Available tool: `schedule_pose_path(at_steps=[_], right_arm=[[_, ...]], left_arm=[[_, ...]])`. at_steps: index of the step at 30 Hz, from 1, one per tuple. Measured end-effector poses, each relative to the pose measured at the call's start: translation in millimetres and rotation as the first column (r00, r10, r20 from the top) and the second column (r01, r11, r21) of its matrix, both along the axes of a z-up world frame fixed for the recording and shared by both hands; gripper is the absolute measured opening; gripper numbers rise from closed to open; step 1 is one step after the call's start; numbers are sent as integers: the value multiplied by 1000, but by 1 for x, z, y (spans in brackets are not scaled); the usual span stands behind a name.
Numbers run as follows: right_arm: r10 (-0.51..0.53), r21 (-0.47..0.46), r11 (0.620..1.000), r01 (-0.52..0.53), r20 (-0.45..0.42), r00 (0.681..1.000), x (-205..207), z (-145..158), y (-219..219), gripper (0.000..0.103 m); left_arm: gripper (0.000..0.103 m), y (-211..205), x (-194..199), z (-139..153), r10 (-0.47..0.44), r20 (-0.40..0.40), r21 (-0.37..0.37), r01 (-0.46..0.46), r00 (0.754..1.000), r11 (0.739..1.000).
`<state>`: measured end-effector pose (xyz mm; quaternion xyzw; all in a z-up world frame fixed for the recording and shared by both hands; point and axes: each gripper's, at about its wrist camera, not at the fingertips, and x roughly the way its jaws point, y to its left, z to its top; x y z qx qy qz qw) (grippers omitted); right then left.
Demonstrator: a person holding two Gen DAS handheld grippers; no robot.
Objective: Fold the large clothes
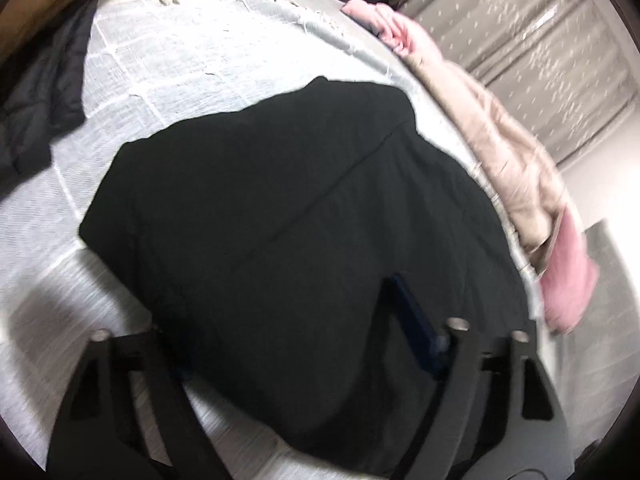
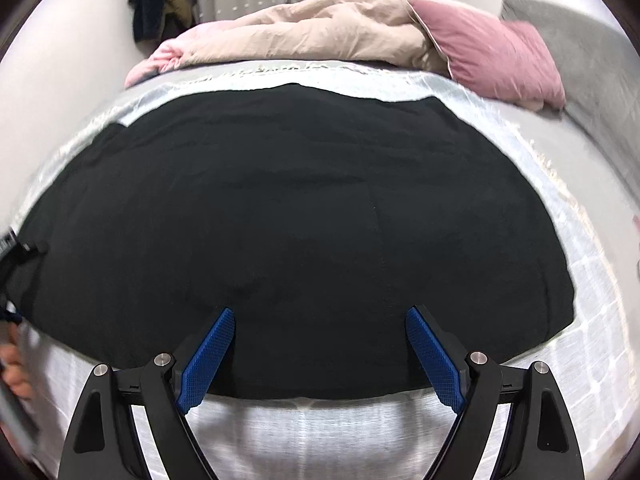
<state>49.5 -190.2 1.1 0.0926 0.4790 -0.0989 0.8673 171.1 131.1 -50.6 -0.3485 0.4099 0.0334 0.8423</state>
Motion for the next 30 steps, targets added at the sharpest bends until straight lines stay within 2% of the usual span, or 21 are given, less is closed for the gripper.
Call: schedule_pose_path(at_steps=[1, 2, 3, 5, 7, 11, 16, 19, 22, 24, 25, 26, 27, 28, 30], right_arm=[[-5, 16, 1000, 5, 6, 1000, 1, 2, 0, 89], [-12, 39, 999, 12, 19, 1000, 2, 5, -1, 89], [-21, 58, 998, 19, 38, 999, 3, 8, -1, 89], [-39, 82, 996, 33, 69, 997, 5, 15, -1, 89], [-56, 112, 993, 44, 106, 993, 7, 24, 0, 89], [-67, 161, 986, 38, 181, 981, 9, 41, 8, 89], [-29, 194, 981, -19, 243, 970, 13, 56, 27, 89], [35, 249, 963, -98, 247, 968, 21, 53, 48, 89], [122, 312, 930, -196, 243, 962, 32, 45, 74, 89], [192, 355, 896, -267, 231, 954, 42, 38, 99, 88], [216, 371, 882, -290, 227, 950, 45, 35, 106, 88], [267, 401, 853, -333, 212, 940, 51, 28, 119, 85], [320, 438, 824, -359, 163, 933, 59, 17, 133, 81], [342, 447, 821, -355, 114, 933, 65, 7, 140, 82], [352, 439, 826, -355, 91, 932, 73, -5, 144, 82]], left_arm=[[59, 7, 3, 0, 7, 3, -39, -7, 1000, 999], [40, 13, 6, -1, 4, 10, -84, -3, 1000, 996], [30, 19, 9, 0, -10, 20, -141, 13, 1000, 990], [25, 28, 9, 11, -21, 54, -179, 31, 998, 983], [23, 27, 6, 31, -45, 127, -167, 66, 991, 984], [21, 28, -10, 81, -73, 285, -99, 106, 956, 989], [21, 57, -36, 130, -33, 442, 12, 30, 897, 999], [21, 73, -41, 139, -35, 447, 71, 4, 894, 997], [21, 76, -37, 132, -49, 419, 89, 12, 907, 996], [21, 73, -41, 131, -64, 420, 111, 19, 905, 994], [21, 71, -41, 134, -81, 431, 119, 32, 899, 992], [21, 68, -45, 136, -95, 443, 123, 45, 892, 991], [21, 63, -45, 141, -123, 462, 120, 76, 879, 990], [21, 59, -46, 141, -152, 470, 114, 111, 869, 987], [21, 41, -52, 147, -233, 501, 158, 176, 834, 972]])
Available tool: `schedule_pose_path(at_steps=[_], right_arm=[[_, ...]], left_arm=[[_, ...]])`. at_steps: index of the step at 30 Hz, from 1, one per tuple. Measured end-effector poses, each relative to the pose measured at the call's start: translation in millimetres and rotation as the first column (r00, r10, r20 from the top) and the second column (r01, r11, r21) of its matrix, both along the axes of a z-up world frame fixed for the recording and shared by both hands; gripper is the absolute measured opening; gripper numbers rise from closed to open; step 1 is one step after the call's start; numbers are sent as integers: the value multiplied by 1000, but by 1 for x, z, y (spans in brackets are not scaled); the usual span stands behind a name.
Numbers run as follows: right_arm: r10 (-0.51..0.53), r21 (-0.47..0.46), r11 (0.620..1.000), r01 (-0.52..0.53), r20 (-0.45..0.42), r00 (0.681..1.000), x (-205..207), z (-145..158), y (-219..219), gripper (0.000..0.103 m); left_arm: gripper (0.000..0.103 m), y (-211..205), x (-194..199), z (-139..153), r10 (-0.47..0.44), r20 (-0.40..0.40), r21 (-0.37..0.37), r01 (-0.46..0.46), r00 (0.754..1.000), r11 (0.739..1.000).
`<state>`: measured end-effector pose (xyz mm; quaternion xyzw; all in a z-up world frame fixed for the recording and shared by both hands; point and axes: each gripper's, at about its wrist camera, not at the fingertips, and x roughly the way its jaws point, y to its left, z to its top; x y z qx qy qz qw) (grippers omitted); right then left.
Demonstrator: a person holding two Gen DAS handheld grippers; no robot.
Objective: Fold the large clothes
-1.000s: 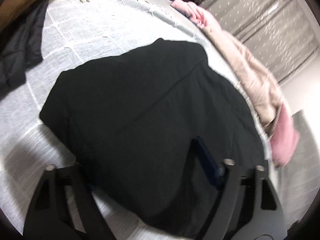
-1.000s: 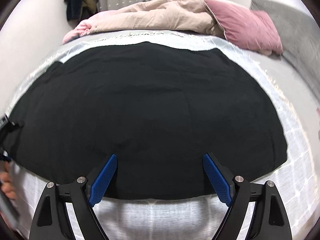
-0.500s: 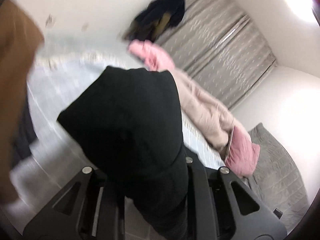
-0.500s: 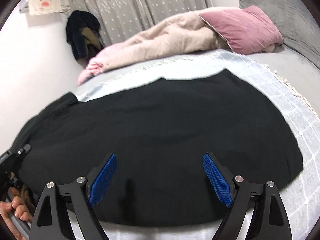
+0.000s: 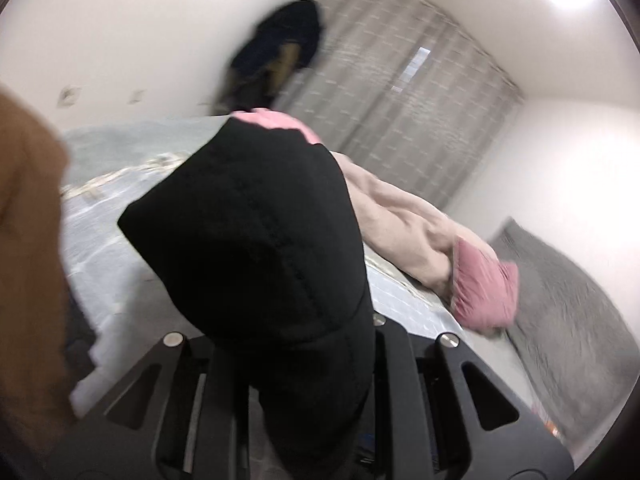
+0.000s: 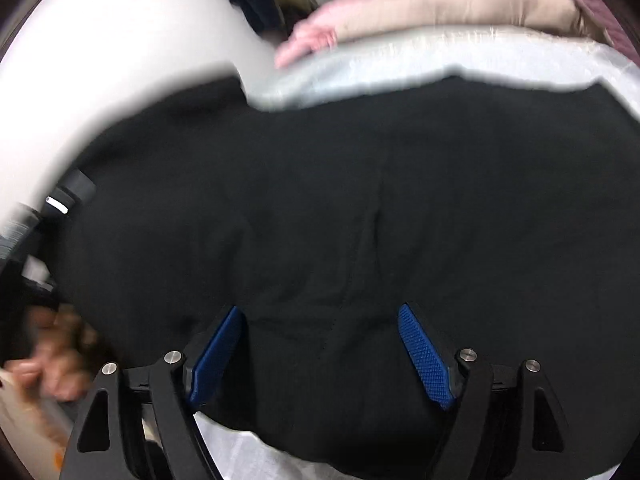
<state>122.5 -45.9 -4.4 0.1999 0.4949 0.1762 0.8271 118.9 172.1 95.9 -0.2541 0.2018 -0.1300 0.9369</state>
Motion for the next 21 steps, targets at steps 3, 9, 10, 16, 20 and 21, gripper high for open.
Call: schedule_pose_path(at_steps=[3, 9, 10, 16, 20, 21], right_arm=[[7, 79, 997, -6, -9, 1000, 3, 1, -12, 82], [-143, 286, 946, 155, -64, 988, -9, 17, -95, 82], [-179, 286, 940, 188, -59, 982, -13, 19, -108, 82], [-481, 272, 832, 484, -84, 873, -57, 20, -228, 83], [-526, 384, 749, 540, -152, 837, -71, 5, -268, 83], [-518, 416, 735, 536, -166, 839, -72, 2, -270, 83]], left_arm=[[22, -30, -1, 11, -130, 57, 9, 129, 990, 992], [23, -110, -13, 10, -394, 71, 124, 384, 916, 915], [24, -125, -14, 4, -436, 51, 145, 425, 899, 893], [30, -197, -24, -58, -591, -163, 288, 611, 790, 738], [35, -227, -48, -99, -613, -219, 486, 630, 759, 606], [40, -231, -56, -101, -614, -206, 540, 612, 762, 578]])
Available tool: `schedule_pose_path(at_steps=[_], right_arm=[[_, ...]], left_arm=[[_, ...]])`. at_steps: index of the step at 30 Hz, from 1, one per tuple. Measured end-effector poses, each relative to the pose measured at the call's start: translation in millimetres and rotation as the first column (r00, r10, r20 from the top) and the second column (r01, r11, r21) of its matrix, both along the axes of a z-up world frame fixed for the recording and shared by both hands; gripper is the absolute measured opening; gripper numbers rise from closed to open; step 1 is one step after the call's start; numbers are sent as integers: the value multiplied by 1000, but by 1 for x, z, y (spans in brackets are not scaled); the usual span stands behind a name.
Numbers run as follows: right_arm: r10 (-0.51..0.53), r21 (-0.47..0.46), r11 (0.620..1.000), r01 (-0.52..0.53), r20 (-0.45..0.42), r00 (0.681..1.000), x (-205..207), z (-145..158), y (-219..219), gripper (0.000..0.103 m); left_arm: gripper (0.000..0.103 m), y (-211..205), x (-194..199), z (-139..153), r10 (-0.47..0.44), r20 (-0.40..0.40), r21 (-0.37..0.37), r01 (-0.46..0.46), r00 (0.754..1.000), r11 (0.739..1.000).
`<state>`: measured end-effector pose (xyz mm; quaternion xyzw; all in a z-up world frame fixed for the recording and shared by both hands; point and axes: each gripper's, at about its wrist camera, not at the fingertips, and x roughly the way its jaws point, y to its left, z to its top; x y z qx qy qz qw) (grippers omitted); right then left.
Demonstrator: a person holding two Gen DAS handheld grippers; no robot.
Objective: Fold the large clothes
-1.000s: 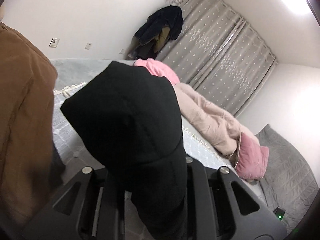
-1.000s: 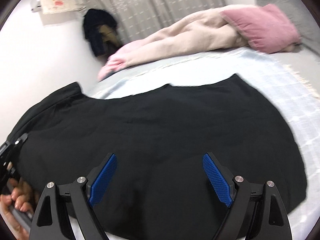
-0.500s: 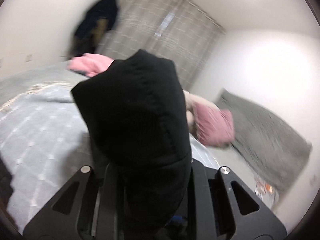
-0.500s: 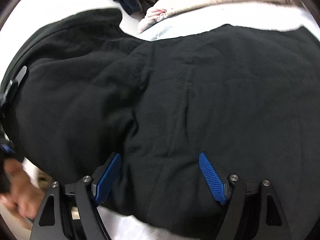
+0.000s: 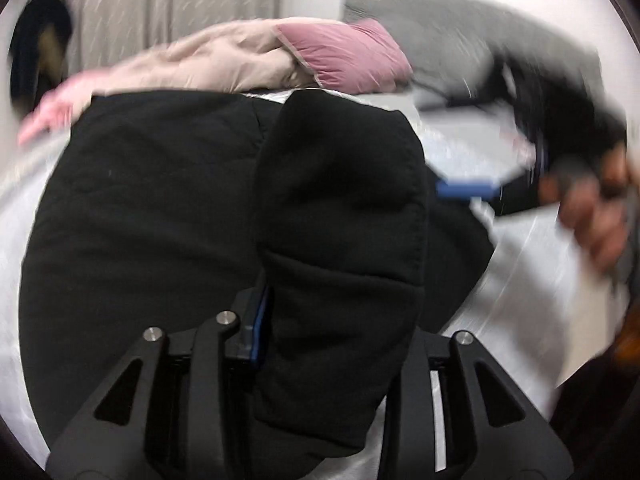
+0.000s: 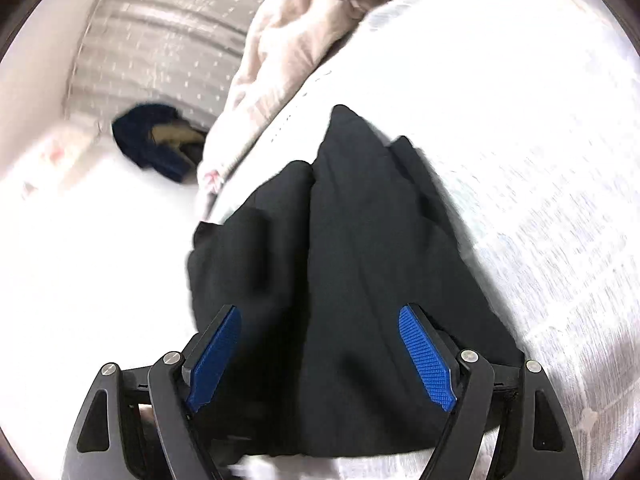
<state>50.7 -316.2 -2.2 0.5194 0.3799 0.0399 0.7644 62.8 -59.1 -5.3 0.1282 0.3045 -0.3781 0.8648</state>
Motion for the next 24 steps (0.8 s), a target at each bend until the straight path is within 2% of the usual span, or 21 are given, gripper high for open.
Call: schedule_pose_path(at_steps=[1, 3, 6, 11, 13, 16, 18, 19, 22, 23, 24], right_arm=[[5, 20, 1000, -5, 3, 1000, 1, -1, -3, 83], [34, 70, 997, -34, 13, 999, 6, -4, 1, 83], [70, 118, 990, -73, 28, 997, 23, -8, 8, 87], [151, 95, 984, -148, -23, 988, 45, -8, 34, 89], [177, 61, 983, -174, -47, 983, 52, -6, 44, 89], [220, 84, 973, -216, -46, 974, 65, -5, 60, 89], [232, 111, 968, -227, -40, 972, 73, -7, 66, 89], [236, 100, 968, -231, -46, 971, 76, -6, 70, 89], [276, -27, 960, -279, -75, 958, 92, 2, 87, 88], [297, -70, 951, -302, -73, 952, 88, 5, 92, 80], [321, -131, 935, -328, -75, 944, 92, 8, 101, 52]], left_arm=[[43, -1, -6, 1, -14, 23, 29, 13, 1000, 999], [61, 1, -15, 10, -66, 1, 39, 65, 998, 997], [79, 14, -33, 31, -183, -58, -39, 181, 981, 983], [80, 54, -52, 55, -266, -110, -96, 256, 958, 962], [81, 65, -52, 69, -271, -108, -129, 256, 957, 958], [82, 86, -48, 83, -225, -80, -173, 209, 971, 962], [83, 98, -38, 85, -151, -69, -167, 138, 986, 976], [83, 104, -31, 83, -102, -63, -150, 92, 993, 984], [83, 114, -5, 70, 58, -63, -94, -64, 996, 994], [83, 118, 4, 67, 119, -78, -79, -125, 990, 989], [83, 123, 12, 65, 175, -99, -75, -183, 980, 980]])
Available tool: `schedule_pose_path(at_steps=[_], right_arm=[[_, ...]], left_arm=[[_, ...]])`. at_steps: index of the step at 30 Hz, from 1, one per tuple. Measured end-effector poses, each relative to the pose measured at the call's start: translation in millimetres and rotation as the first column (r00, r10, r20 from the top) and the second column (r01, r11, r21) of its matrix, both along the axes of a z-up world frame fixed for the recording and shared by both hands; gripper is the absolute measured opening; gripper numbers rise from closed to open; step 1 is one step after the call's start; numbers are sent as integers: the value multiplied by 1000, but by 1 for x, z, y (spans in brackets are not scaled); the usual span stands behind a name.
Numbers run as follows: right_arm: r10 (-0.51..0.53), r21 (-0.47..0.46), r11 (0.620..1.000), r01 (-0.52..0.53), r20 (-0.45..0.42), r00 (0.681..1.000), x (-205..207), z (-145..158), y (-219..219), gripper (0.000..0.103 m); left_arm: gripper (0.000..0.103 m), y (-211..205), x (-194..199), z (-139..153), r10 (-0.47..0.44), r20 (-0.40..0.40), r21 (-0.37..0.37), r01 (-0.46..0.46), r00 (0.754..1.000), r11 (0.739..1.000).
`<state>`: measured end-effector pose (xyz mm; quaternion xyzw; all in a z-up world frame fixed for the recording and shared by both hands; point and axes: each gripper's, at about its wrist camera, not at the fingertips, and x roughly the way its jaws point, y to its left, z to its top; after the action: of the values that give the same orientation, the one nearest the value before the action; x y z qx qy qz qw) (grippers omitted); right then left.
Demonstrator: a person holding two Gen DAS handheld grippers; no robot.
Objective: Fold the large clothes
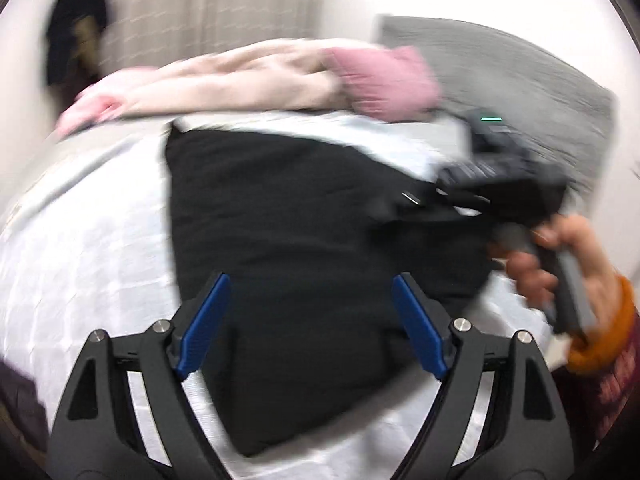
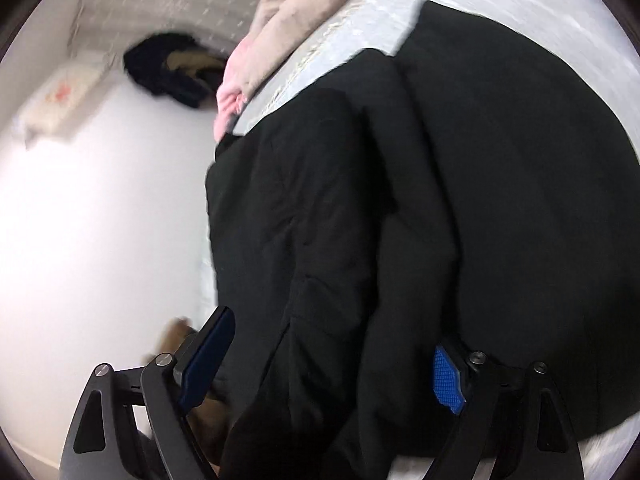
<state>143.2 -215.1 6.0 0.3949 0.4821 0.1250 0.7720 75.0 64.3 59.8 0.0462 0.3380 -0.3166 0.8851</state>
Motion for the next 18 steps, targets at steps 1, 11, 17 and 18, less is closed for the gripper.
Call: schedule_pose_path(at_steps=[1, 11, 17, 18], right_arm=[[10, -37, 999, -9, 13, 1000, 3, 3, 4, 40], [-57, -50, 995, 85, 405, 913, -37, 94, -56, 26], [-152, -69, 983, 168, 195, 969, -52, 25, -117, 27], [-165, -76, 981, 179, 166, 972, -57, 15, -128, 27]], left_arm=[[83, 4, 9, -2, 43, -28, -13, -43, 999, 999], [83, 10, 9, -9, 58, -88, -166, -72, 994, 983], [83, -22, 18, -31, -45, -207, -228, -4, 977, 974], [83, -27, 21, -35, -57, -227, -239, 1, 972, 971]])
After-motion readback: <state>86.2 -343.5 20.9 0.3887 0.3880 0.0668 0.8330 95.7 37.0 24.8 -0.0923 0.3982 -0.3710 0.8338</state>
